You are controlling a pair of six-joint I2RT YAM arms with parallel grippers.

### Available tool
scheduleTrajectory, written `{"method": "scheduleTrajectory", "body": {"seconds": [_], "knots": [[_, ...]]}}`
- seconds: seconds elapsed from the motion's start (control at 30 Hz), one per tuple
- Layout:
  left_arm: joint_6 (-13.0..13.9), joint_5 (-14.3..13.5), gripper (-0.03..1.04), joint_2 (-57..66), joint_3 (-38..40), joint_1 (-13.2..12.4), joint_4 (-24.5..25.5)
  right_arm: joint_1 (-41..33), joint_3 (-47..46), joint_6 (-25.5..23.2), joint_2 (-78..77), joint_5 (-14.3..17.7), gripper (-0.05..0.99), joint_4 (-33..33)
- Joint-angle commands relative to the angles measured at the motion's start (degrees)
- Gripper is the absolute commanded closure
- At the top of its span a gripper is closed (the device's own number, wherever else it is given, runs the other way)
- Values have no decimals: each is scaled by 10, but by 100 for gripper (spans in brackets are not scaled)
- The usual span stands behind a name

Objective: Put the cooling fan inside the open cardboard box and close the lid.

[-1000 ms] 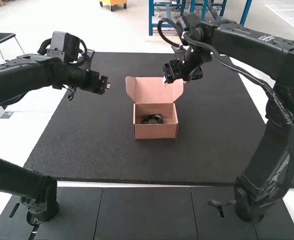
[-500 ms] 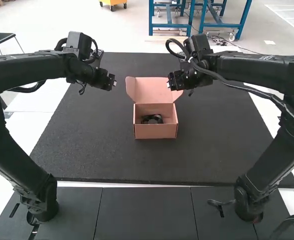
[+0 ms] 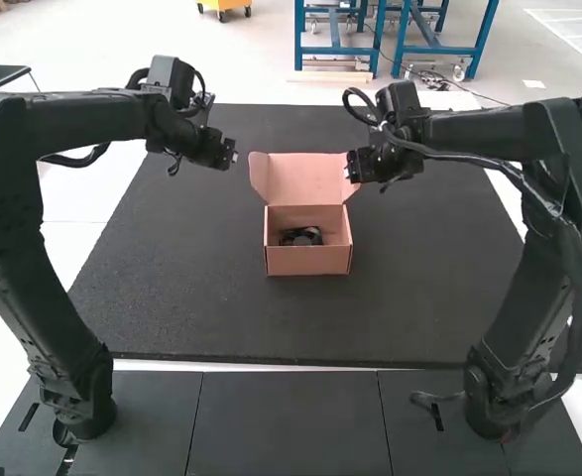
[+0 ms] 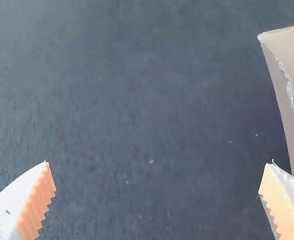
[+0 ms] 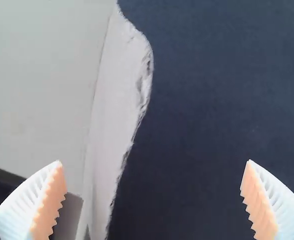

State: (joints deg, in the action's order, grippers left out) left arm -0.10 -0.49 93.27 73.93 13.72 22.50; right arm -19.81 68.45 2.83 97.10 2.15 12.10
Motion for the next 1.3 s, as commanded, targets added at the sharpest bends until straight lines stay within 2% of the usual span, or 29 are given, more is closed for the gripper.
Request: {"method": "scheduleTrajectory", "body": {"seconds": [0.0,0.27,0.67,0.93,1.03,1.27], "knots": [[-5,-6,5,8,27,-6,-2,14,38,11,10,-13,15,-6],[-4,-6,5,24,31,-3,-13,10,85,14,45,-14,16,-3],[-9,-1,5,49,43,-2,-24,8,105,14,54,-14,27,14],[-12,8,5,59,45,8,-25,8,111,14,54,-15,27,34],[-13,12,5,63,45,11,-24,8,115,13,55,-15,27,42],[-34,44,5,69,42,19,1,9,122,11,54,-15,27,45]]}}
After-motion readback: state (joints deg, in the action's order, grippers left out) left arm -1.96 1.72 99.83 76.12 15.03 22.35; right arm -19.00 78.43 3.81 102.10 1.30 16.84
